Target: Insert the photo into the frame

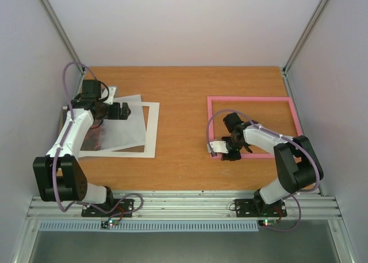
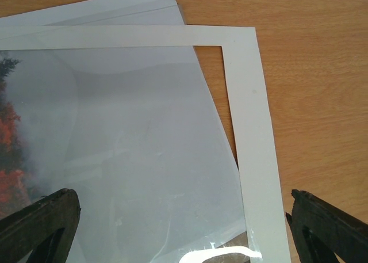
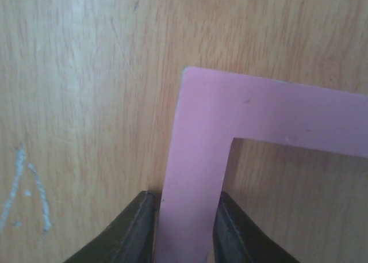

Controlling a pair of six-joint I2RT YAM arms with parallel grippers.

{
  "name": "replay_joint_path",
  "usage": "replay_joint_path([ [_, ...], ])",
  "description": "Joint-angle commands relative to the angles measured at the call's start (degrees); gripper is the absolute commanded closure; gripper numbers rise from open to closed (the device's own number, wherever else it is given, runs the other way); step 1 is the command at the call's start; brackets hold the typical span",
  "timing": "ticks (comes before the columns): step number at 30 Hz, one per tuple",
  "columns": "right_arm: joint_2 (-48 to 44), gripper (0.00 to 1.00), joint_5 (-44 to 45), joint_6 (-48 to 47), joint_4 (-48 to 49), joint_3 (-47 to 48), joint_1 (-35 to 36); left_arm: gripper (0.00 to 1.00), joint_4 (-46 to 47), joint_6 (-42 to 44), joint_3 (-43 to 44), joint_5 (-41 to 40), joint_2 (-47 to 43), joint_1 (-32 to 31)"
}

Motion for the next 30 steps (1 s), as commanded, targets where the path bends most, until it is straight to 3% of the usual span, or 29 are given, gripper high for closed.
replay_joint_path([
  [1,2.1,0.76,-3.8,2.7,-7.3,6.2,1.2,0.01,2.8,-0.2,1.4,3.2,0.2,-0.3],
  [8,5.7,0.96,-15.0,11.4,-26.7,24.2,1.3,0.01,7.2,2.0,-0.8,6.6,-4.3,-1.0],
  [11,6.7,0.99,-20.2,12.2,-34.9,31.7,1.3,0.01,7.6,6.1,-1.7,12.0,-6.9,-1.0],
  [19,7.0,0.99,-32.0,11.5,-52.4,49.8,1.4,0.01,9.6,28.2,-4.4,30.8,-14.6,-1.6],
  [23,6.3,0.99,-34.9,8.7,-58.0,54.1,2.6,0.01,2.2,40.7,-0.2,38.5,-13.6,-3.9],
  [30,4.4,0.99,-35.3,5.5,-61.1,56.2,7.1,0.01,-10.5,67.8,7.3,34.8,-10.0,-14.7],
])
